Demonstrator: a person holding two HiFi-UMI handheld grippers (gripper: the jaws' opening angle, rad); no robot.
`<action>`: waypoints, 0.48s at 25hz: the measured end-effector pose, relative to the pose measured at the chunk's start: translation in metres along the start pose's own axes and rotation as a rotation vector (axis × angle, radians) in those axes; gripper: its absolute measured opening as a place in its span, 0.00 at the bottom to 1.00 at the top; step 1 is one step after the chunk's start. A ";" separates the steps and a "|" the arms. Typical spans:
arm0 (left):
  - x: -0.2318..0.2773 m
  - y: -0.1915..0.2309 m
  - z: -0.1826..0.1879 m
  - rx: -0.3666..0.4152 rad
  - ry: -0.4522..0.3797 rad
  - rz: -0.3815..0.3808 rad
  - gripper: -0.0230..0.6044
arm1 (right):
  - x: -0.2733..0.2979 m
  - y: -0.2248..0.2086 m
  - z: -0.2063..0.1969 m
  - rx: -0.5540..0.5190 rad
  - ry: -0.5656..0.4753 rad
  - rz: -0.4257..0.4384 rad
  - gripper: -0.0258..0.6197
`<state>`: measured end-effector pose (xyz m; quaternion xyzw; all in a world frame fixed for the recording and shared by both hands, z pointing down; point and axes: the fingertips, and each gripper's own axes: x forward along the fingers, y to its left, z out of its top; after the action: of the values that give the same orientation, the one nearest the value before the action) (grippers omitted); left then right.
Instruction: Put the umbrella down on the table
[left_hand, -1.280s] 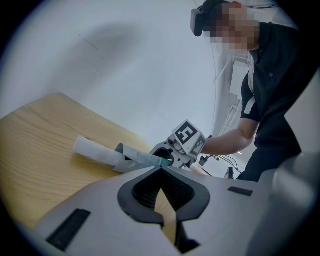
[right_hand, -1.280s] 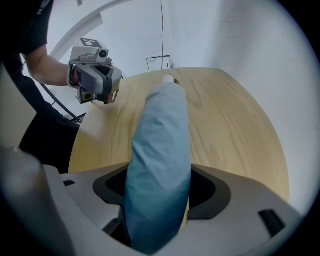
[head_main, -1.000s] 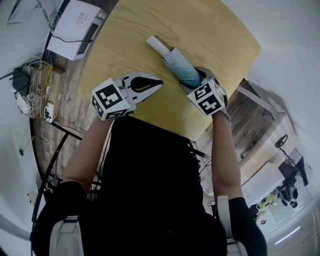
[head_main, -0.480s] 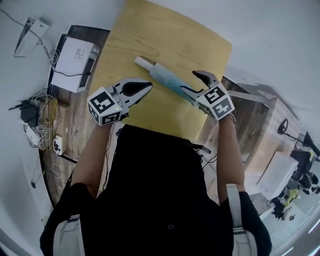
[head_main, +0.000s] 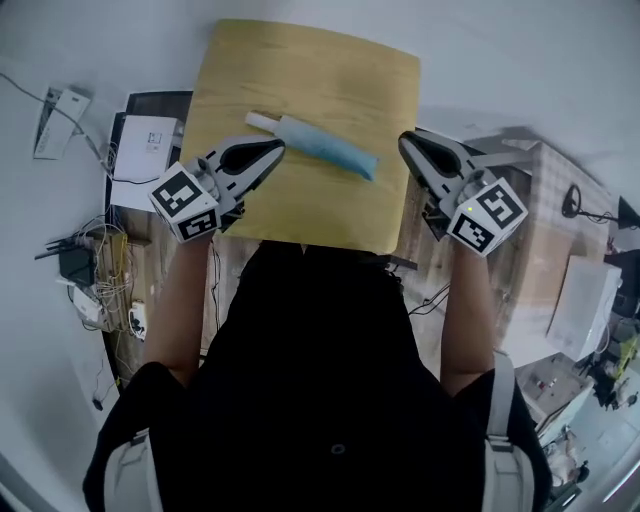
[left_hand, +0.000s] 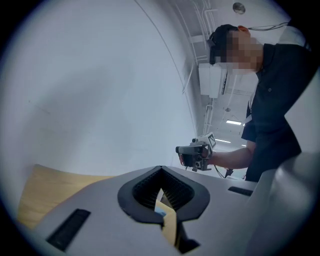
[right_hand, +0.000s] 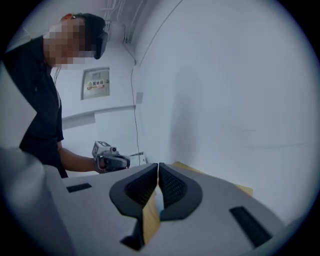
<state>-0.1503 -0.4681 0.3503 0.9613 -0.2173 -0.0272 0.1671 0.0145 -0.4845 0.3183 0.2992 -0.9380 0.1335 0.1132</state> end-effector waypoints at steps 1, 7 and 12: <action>0.000 -0.010 0.005 0.009 -0.009 -0.008 0.05 | -0.010 0.002 -0.001 0.015 -0.031 0.008 0.08; 0.003 -0.086 0.011 0.084 -0.024 -0.011 0.05 | -0.068 0.043 -0.036 -0.008 -0.082 0.140 0.07; 0.022 -0.160 -0.001 0.065 -0.073 0.022 0.05 | -0.132 0.071 -0.075 0.008 -0.091 0.227 0.07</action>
<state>-0.0648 -0.3408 0.2986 0.9621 -0.2348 -0.0534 0.1282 0.0874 -0.3353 0.3370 0.1971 -0.9695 0.1354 0.0534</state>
